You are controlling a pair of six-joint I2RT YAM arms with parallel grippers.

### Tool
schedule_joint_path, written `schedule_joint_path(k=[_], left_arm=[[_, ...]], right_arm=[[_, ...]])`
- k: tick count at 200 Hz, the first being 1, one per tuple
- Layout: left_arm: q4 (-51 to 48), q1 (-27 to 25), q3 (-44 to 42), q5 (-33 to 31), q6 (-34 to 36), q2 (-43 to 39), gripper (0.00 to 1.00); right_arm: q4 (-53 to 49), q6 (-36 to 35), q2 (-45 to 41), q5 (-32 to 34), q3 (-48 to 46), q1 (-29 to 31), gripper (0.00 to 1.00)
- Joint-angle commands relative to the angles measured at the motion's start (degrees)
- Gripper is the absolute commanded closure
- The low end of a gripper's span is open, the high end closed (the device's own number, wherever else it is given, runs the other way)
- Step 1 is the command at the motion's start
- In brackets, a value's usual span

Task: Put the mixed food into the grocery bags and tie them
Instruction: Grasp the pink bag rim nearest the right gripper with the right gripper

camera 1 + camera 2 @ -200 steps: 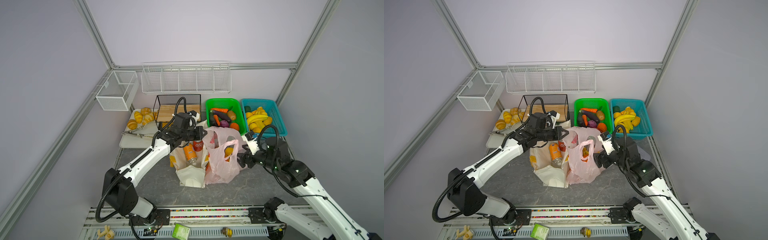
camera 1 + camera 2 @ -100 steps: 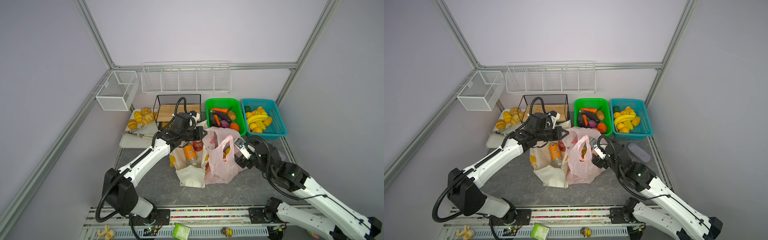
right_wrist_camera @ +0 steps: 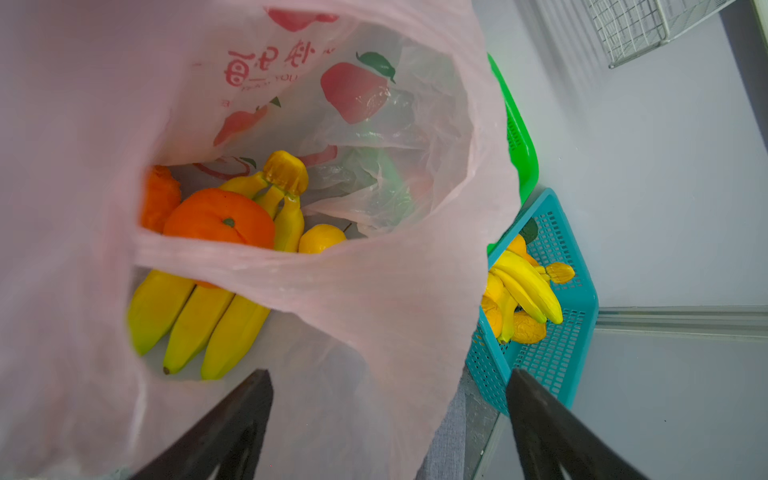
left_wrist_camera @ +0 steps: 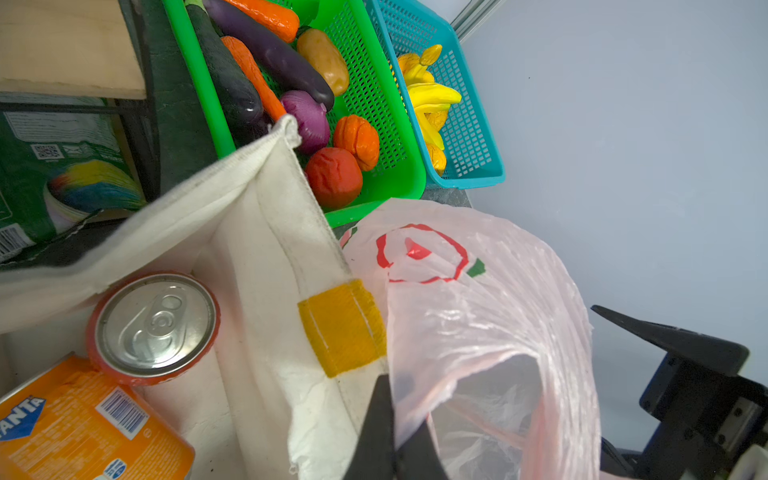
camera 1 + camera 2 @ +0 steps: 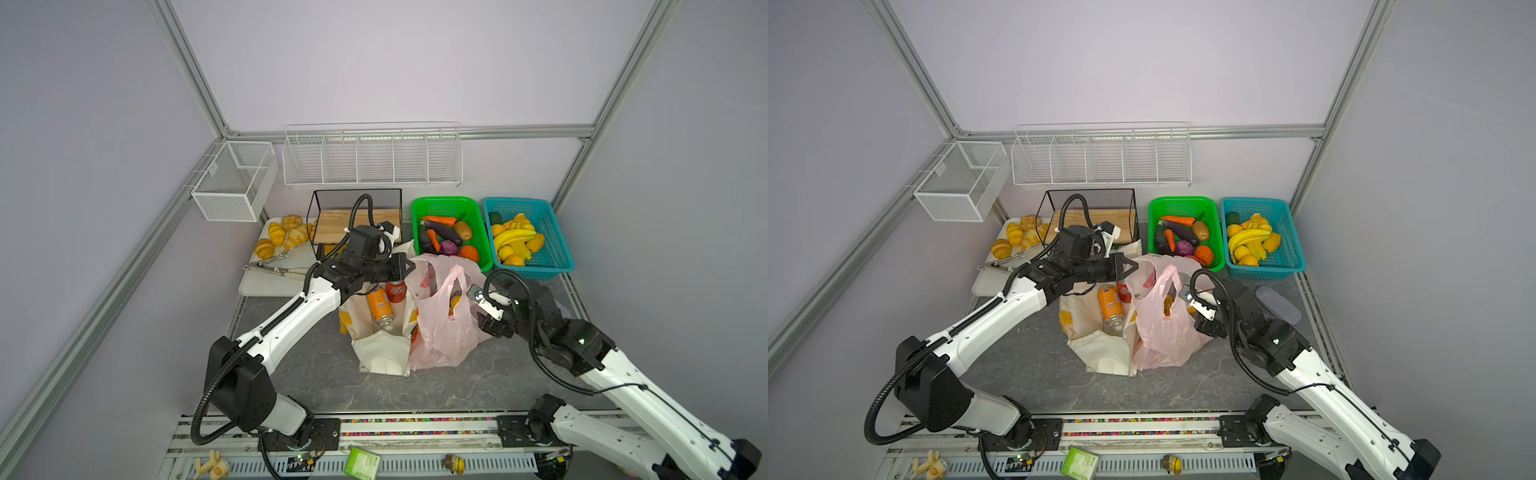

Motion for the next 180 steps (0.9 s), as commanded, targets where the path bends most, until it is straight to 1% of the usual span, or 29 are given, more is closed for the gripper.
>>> schedule_joint_path(k=[1, 16, 44, 55, 85, 95, 113, 122, 148, 163, 180], left_arm=[[0.55, -0.2, 0.41, 0.77, 0.03, -1.11, 1.0], [0.61, -0.23, 0.32, 1.05, -0.15, -0.9, 1.0], [0.66, -0.2, 0.05, 0.84, -0.15, -1.16, 1.0], [0.61, -0.2, 0.05, 0.64, -0.14, -1.25, 1.0], [0.43, -0.2, 0.22, 0.47, 0.11, -0.95, 1.0], [0.39, -0.25, 0.4, 0.47, 0.13, -0.84, 1.0], [0.16, -0.2, 0.5, 0.3, 0.2, -0.55, 1.0], [-0.03, -0.18, 0.58, 0.07, 0.26, -0.55, 1.0], [-0.49, -0.15, 1.01, -0.76, 0.55, -0.55, 1.0], [-0.87, -0.11, 1.45, -1.27, 0.79, -0.64, 1.0], [-2.74, -0.03, 2.4, -2.24, 2.12, -1.27, 0.85]], right_arm=[[3.5, -1.64, 2.38, -1.99, 0.31, -0.9, 0.1], [10.24, -1.43, 4.14, -3.45, -0.81, -1.04, 0.09], [23.91, -5.26, 5.86, -9.09, -5.55, -1.2, 0.08], [27.17, -4.99, 6.1, -10.57, -6.26, -1.41, 0.06], [34.52, -3.84, 4.7, -18.16, -8.47, -2.94, 0.0], [36.61, -2.67, 4.5, -20.64, -9.0, -3.85, 0.05], [42.23, 0.88, 4.15, -23.9, -10.54, -5.03, 0.16], [44.62, 3.02, 3.97, -26.62, -11.08, -6.0, 0.22], [48.39, 11.28, 4.9, -32.33, -11.31, -8.58, 0.46], [47.25, 15.94, 6.03, -33.06, -10.76, -9.52, 0.59], [44.68, 21.85, 6.03, -31.37, -9.73, -10.6, 0.67]])
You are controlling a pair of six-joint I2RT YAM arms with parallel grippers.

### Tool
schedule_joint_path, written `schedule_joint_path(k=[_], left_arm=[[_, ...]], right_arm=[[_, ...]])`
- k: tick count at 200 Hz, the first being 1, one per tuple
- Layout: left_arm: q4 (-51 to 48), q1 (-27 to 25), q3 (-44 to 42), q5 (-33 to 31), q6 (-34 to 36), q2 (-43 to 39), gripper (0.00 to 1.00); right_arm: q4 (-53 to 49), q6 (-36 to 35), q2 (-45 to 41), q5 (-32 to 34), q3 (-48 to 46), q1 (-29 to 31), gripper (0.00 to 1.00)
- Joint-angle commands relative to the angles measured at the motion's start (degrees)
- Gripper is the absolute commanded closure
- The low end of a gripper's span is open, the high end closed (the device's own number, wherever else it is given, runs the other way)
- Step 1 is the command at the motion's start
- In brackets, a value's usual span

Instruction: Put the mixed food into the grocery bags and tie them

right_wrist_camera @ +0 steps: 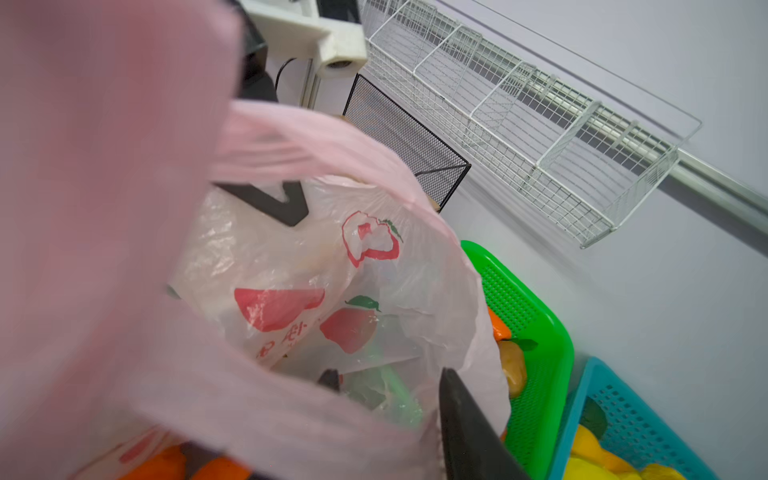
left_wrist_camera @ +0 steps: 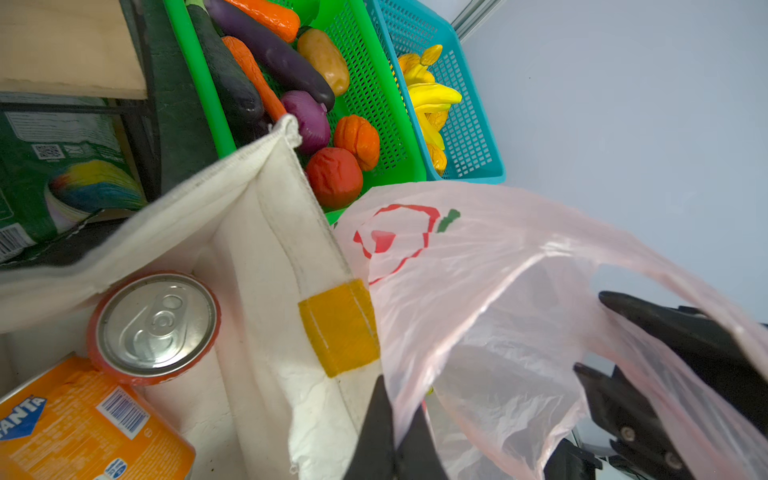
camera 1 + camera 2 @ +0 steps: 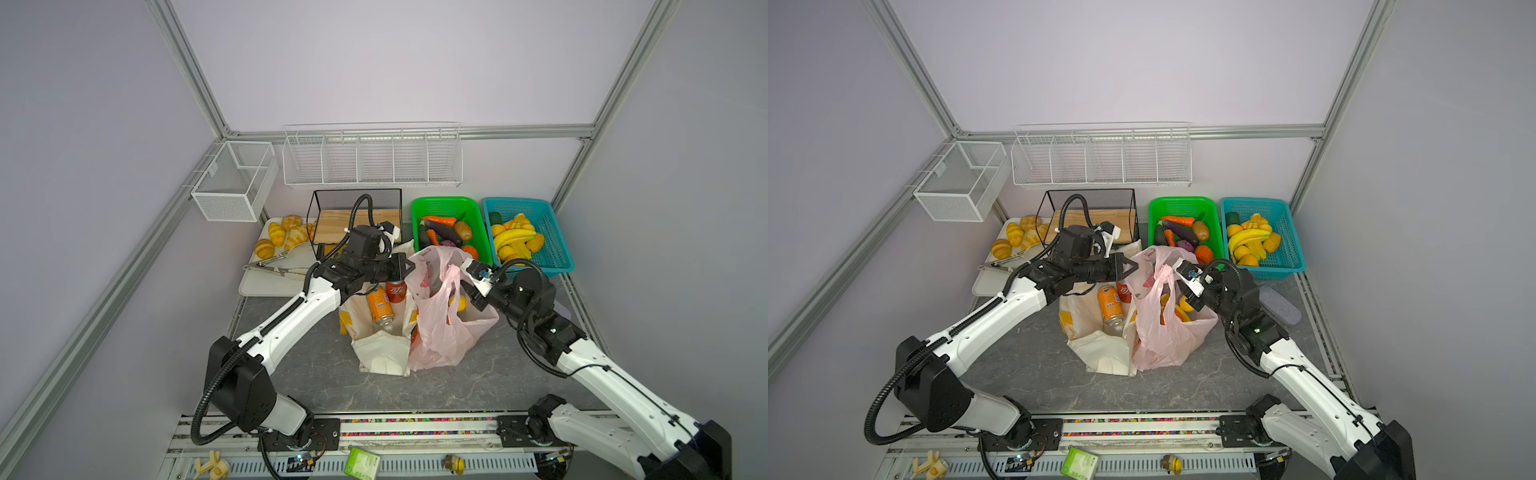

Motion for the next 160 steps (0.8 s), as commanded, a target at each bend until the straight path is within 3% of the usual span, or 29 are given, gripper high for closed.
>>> schedule_joint_path(k=[1, 34, 57, 81, 104, 141, 160], left_arm=[[-2.61, -0.03, 2.41, -1.97, 2.04, -1.3, 0.84], [-6.43, 2.0, 1.7, -7.83, 5.61, -6.83, 0.55], [-10.67, 6.6, -1.82, -13.75, 6.91, -14.37, 0.44], [-17.93, 14.79, -6.9, -19.56, 9.63, -21.83, 0.31], [-24.7, 22.52, -8.66, -13.85, 11.92, -20.79, 0.29], [-23.87, 23.0, -9.83, -4.41, 11.48, -15.03, 0.28], [-23.25, 23.0, -9.57, -4.09, 11.84, -13.37, 0.33]], right_arm=[[0.57, 10.76, 0.54, -2.42, 0.79, -1.44, 0.67], [-5.26, 21.06, -1.19, -0.22, 2.72, -4.46, 0.93], [-7.89, 24.15, -2.86, 0.74, 3.14, -4.79, 0.93], [-9.68, 24.83, -3.41, -0.17, 3.71, -4.91, 0.94], [-9.36, 24.59, -3.65, -0.27, 3.67, -4.89, 0.93], [-9.5, 23.86, -3.52, -1.22, 4.33, -4.95, 0.93], [-9.86, 23.45, -3.64, -1.24, 4.46, -5.02, 0.94]])
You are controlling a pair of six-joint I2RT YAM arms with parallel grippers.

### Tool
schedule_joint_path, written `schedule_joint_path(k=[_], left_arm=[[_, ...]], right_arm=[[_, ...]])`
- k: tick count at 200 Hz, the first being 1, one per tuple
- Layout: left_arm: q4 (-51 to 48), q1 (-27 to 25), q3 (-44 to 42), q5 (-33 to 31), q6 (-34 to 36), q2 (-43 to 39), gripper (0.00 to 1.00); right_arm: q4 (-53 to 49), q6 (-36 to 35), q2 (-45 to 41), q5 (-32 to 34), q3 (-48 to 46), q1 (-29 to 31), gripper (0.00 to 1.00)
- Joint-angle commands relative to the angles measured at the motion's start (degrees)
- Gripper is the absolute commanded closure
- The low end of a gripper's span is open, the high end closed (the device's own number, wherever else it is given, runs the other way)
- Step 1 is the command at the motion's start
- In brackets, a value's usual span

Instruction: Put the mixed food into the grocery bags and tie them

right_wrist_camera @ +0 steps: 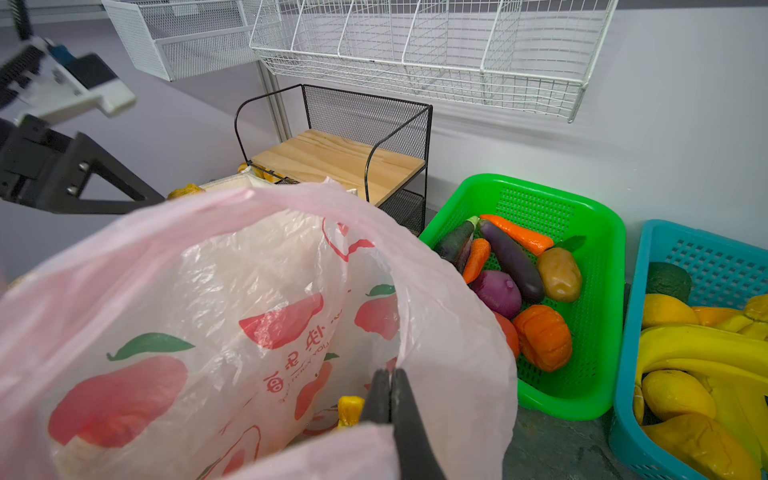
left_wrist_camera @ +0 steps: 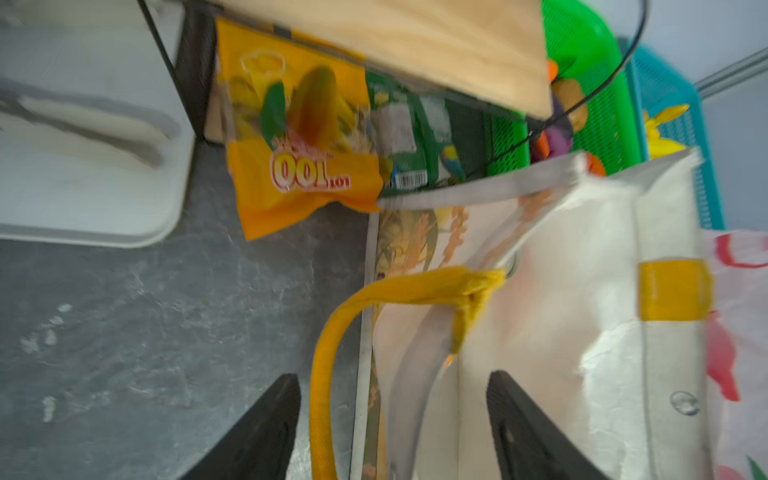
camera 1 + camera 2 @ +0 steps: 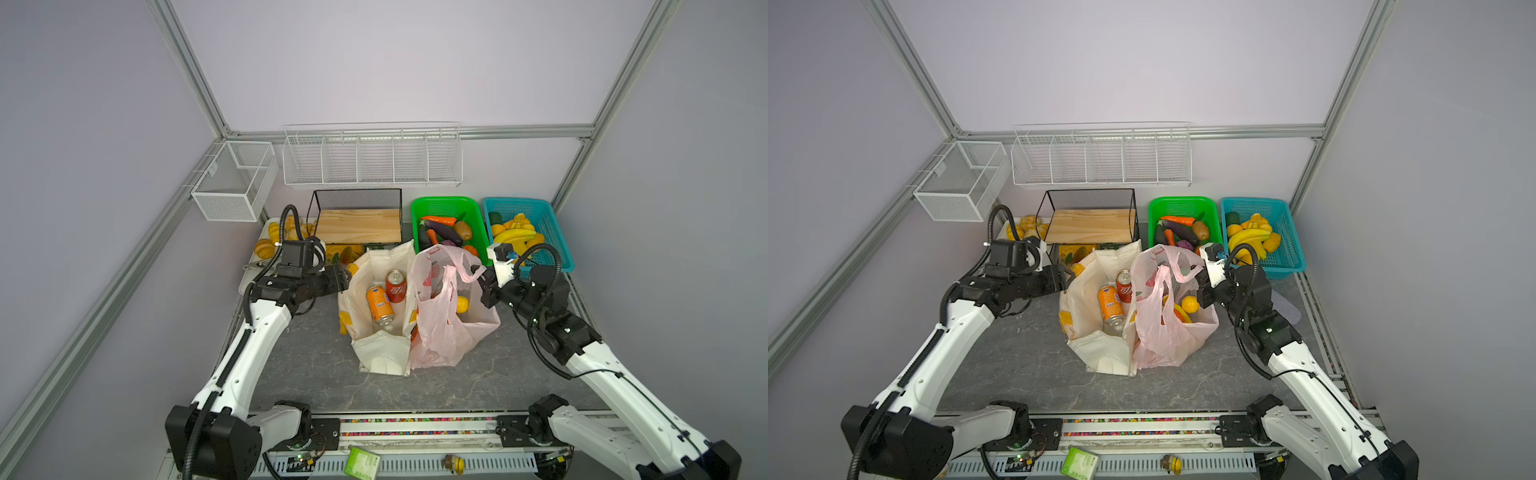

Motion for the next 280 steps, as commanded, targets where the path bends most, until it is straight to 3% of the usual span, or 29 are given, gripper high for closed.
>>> schedule_joint_path(k=[1, 12, 31, 40, 50, 87, 135, 200, 250, 269, 280], left_arm=[[-1.88, 0.16, 0.16, 3.89, 1.4, 0.83, 0.34], [-1.44, 0.16, 0.07, 2.89, 1.69, 1.62, 0.45], [-2.78, 0.16, 0.79, 1.1, 2.93, 2.7, 0.75], [-4.13, 0.16, 1.23, -0.84, 3.69, 2.72, 0.9], [-6.49, 0.16, 2.17, -5.02, 3.39, 2.48, 1.0], [-10.75, 1.19, 3.68, -18.41, 4.32, -0.27, 1.0], [-9.09, 10.21, 3.18, -23.72, 4.86, -3.05, 1.0], [-6.33, 14.4, 6.08, -30.27, 4.35, 2.23, 1.0], [-3.07, 14.4, 8.35, -24.34, 4.84, -0.92, 0.46], [-1.71, 13.61, 11.01, -23.37, 4.09, -3.85, 0.4], [0.42, 10.67, 11.74, -22.53, 4.1, -6.16, 0.37]], right_arm=[[-0.75, 0.23, -0.65, -1.11, 1.6, -0.36, 0.93], [-0.75, 0.15, -0.7, -1.02, 1.45, -0.34, 0.93], [-0.57, 0.11, -0.46, -1.12, 1.31, -0.49, 0.93], [-0.75, 0.01, -0.23, -1.43, 1.4, -0.49, 0.94], [-0.93, -0.03, -0.06, -1.53, 1.47, -0.49, 0.93], [-1.29, -0.47, -0.18, -1.11, 1.39, -0.59, 0.93], [-2.19, -1.04, 0.11, -1.4, 2.25, -0.81, 0.93], [-5.49, -1.45, -0.36, -0.04, 3.63, -0.89, 0.93], [-5.66, 2.11, 0.89, -1.02, 3.64, -0.86, 0.93], [-7.33, 4.53, 1.64, -0.94, 5.85, -0.9, 0.93], [-8.46, 5.45, 2.32, -0.63, 6.72, -0.88, 0.94]])
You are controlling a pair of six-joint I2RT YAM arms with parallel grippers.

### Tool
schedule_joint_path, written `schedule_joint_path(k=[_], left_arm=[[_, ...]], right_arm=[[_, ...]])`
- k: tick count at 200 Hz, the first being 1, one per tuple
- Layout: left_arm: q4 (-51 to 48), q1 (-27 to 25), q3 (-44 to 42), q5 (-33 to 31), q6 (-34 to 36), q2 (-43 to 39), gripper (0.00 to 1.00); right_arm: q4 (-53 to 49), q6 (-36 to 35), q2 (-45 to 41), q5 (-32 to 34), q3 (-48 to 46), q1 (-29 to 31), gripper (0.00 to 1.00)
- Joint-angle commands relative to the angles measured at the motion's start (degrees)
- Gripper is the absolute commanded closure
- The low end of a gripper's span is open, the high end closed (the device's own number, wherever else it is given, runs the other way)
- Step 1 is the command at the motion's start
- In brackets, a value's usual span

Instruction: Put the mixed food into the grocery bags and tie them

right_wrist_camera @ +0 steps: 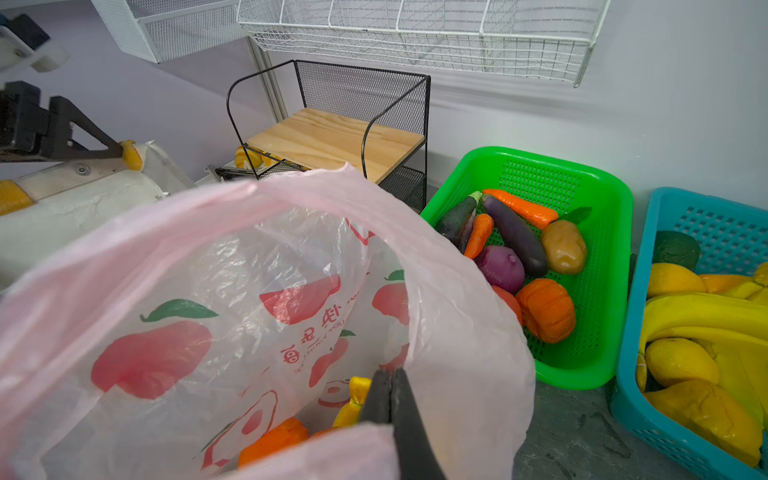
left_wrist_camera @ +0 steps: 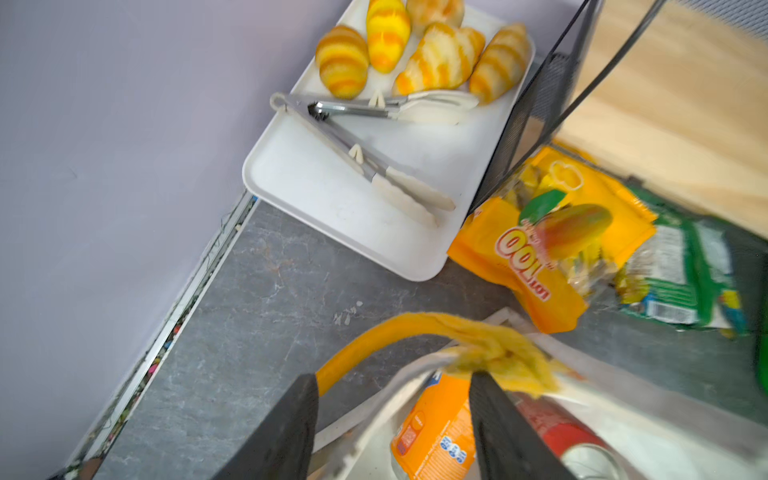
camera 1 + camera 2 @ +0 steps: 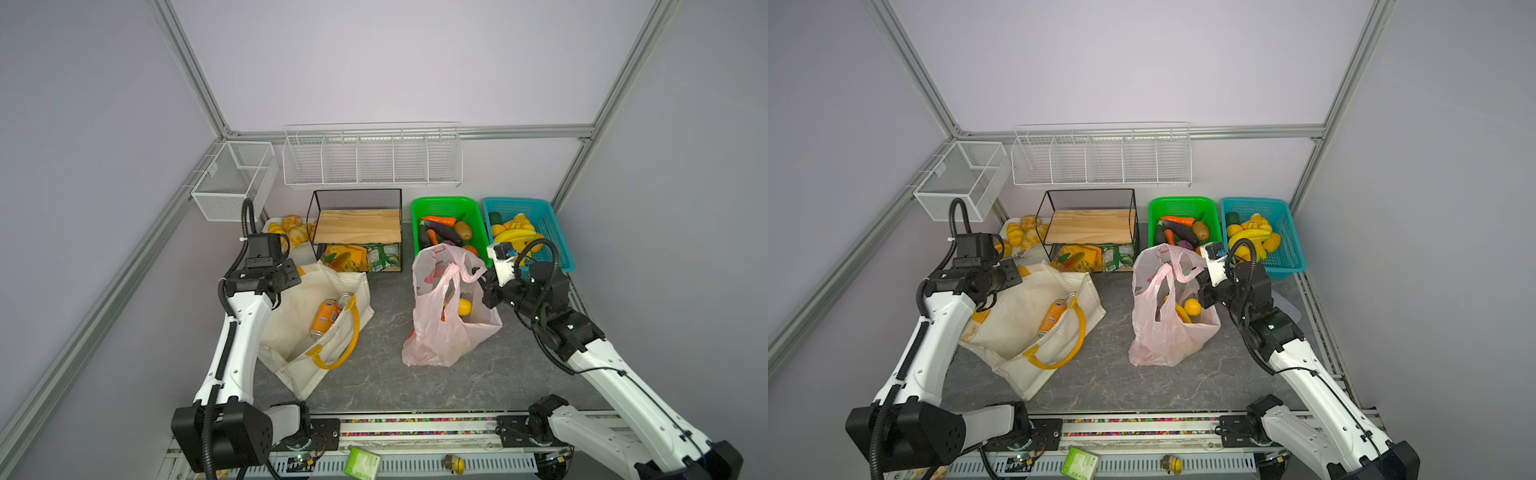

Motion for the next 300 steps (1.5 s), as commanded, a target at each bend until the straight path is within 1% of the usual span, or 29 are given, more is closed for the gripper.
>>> schedule_joint_path(k=[1, 13, 30, 44, 57, 67, 75, 85, 96, 134, 161, 170, 188, 203, 232, 248, 257, 269, 283, 300], left_arm=[[5.06, -3.45, 4.23, 1.88, -0.32, -5.72, 0.37], [7.88, -10.22, 4.57, -0.05, 0.87, -7.94, 0.32], [11.86, -21.24, 5.19, -1.05, 2.18, -9.51, 0.3], [16.48, -30.48, 4.68, 1.39, 3.12, -9.72, 0.3], [21.68, -38.89, 3.41, 4.34, 5.24, -9.35, 0.3], [25.08, -44.59, 2.69, 5.25, 7.2, -8.65, 0.29], [26.52, -48.13, 2.68, 5.96, 8.51, -7.66, 0.27], [26.89, -50.99, 3.57, 7.71, 9.52, -5.87, 0.26], [25.79, -52.48, 4.98, 10.0, 10.04, -3.49, 0.25], [23.18, -55.43, 8.29, 13.96, 10.8, 3.73, 0.24], [23.21, -56.39, 8.48, 15.46, 12.01, 4.94, 0.24], [23.36, -56.48, 8.31, 13.96, 11.66, 4.74, 0.24], [24.08, -56.48, 7.59, 6.59, 10.45, 3.05, 0.24], [26.45, -56.52, 5.26, 5.56, 11.11, -0.04, 0.24], [33.95, -56.5, -0.85, 12.65, 11.86, -6.59, 0.23], [33.91, -56.48, -1.23, 17.73, 12.43, -6.69, 0.23], [32.71, -56.9, -0.52, 18.83, 12.79, -5.36, 0.22], [29.84, -58.83, 1.51, 17.38, 15.02, -2.72, 0.22], [26.77, -61.59, 4.3, 13.84, 18.38, 0.61, 0.21], [25.81, -62.45, 6.55, 10.68, 19.31, 3.96, 0.22]], right_arm=[[-1.65, 3.53, 0.96, -0.21, 3.31, -0.21, 0.93], [-2.81, 4.17, 1.98, 0.14, 4.35, -0.22, 0.93], [-4.24, 4.87, 3.17, 0.51, 5.71, -0.34, 0.93], [-4.8, 5.36, 3.89, 0.77, 6.42, -0.58, 0.93], [-5.08, 5.76, 4.59, 0.4, 7.01, -0.95, 0.93], [-5.27, 6.05, 5.06, -0.35, 7.42, -1.06, 0.93], [-5.27, 6.22, 5.33, -0.86, 7.59, -1.07, 0.93], [-5.02, 6.41, 5.44, -1.1, 7.55, -1.19, 0.93], [-4.74, 6.41, 5.43, -1.23, 7.5, -1.16, 0.93], [-4.79, 6.24, 5.79, -0.93, 7.37, -1.27, 0.93], [-4.66, 6.32, 6.27, -0.88, 7.28, -1.58, 0.93], [-4.65, 6.33, 6.55, -1.04, 7.34, -1.52, 0.93], [-4.65, 6.22, 7.1, -1.15, 7.46, -1.66, 0.94], [-4.61, 6.21, 7.54, -1.32, 7.42, -1.68, 0.93], [-4.57, 6.13, 8.16, -1.68, 7.5, -1.74, 0.93], [-4.56, 6.17, 8.3, -1.77, 7.51, -1.82, 0.93], [-4.72, 6.13, 8.25, -1.68, 7.53, -1.86, 0.94], [-4.95, 5.85, 8.14, -1.31, 7.59, -1.89, 0.93], [-5.43, 5.87, 7.75, -0.93, 7.59, -1.99, 0.93], [-5.53, 5.94, 7.46, -1.05, 7.56, -1.96, 0.93]])
